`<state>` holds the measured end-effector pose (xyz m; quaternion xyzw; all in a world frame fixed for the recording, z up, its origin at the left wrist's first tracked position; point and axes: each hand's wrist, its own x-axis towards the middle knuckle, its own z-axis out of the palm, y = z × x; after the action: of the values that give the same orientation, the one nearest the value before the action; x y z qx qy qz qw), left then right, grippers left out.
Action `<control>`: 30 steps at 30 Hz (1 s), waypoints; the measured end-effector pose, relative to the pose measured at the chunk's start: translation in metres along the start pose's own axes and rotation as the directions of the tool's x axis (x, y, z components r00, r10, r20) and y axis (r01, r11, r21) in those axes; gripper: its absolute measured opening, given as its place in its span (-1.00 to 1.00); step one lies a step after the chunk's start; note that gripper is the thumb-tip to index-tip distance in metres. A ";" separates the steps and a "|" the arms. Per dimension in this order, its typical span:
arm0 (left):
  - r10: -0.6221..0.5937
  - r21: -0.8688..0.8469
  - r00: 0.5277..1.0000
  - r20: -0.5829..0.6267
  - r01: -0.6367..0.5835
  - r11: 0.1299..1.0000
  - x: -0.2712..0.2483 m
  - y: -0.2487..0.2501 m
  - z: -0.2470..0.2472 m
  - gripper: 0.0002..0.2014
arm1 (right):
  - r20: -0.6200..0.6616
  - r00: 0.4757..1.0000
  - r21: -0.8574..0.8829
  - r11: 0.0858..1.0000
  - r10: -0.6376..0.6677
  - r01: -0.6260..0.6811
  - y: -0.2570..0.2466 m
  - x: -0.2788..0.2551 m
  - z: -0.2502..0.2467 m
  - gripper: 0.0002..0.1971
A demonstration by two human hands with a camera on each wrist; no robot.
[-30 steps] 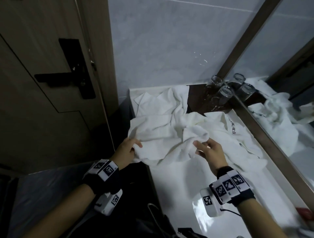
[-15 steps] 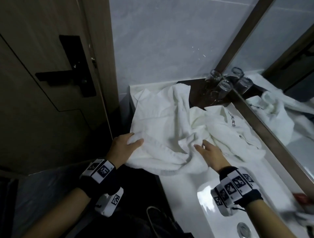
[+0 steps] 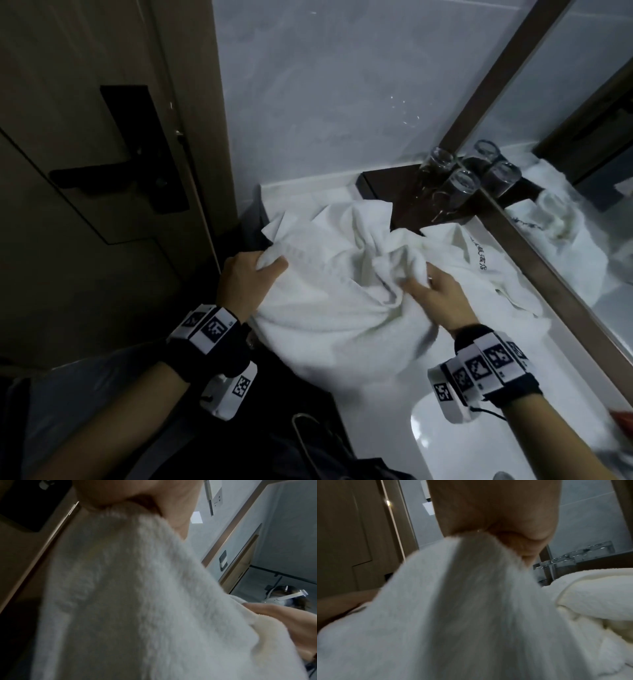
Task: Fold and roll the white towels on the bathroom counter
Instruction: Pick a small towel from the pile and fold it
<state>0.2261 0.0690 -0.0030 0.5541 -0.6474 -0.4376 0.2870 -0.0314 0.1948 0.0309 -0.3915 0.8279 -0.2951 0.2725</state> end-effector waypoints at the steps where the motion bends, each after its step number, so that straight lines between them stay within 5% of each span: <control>1: -0.009 0.009 1.000 -0.003 0.009 1.000 0.009 0.002 -0.001 -0.49 | -0.044 0.999 0.012 1.000 -0.008 0.009 0.000 0.008 -0.002 -0.81; 3: -0.038 0.014 0.999 0.014 0.038 0.999 0.027 0.006 -0.004 -0.58 | -0.106 0.994 0.021 1.000 -0.013 0.015 -0.003 0.024 -0.006 -0.92; 9: 0.032 0.111 0.996 0.080 -0.041 0.993 0.090 0.017 0.006 -0.87 | -0.223 0.975 0.116 0.993 0.013 0.013 -0.012 0.083 -0.004 -0.74; 17: -0.007 0.266 0.995 0.098 -0.020 0.964 0.165 0.010 0.043 -0.89 | -0.067 0.998 0.154 0.988 -0.003 0.014 -0.027 0.150 0.000 -0.75; 20: 0.001 0.369 0.968 0.250 -0.096 0.925 0.178 0.002 0.059 -0.90 | 0.010 1.000 -0.101 0.995 0.002 -0.001 -0.027 0.176 0.002 -0.84; 25: 0.111 0.364 0.924 0.367 -0.252 0.897 0.194 0.002 0.092 -0.83 | 0.062 0.986 -0.357 0.919 -0.156 0.168 -0.048 0.209 0.034 -0.59; 30: 0.077 0.350 0.919 0.387 -0.224 0.910 0.203 0.001 0.105 -0.79 | 0.441 0.869 -0.495 0.747 -0.224 0.444 -0.067 0.231 0.091 -0.46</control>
<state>0.0907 -0.1020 -0.0722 0.4564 -0.8042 -0.3722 0.0803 -0.0620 -0.0522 -0.0345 -0.6461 0.7292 0.0028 0.2254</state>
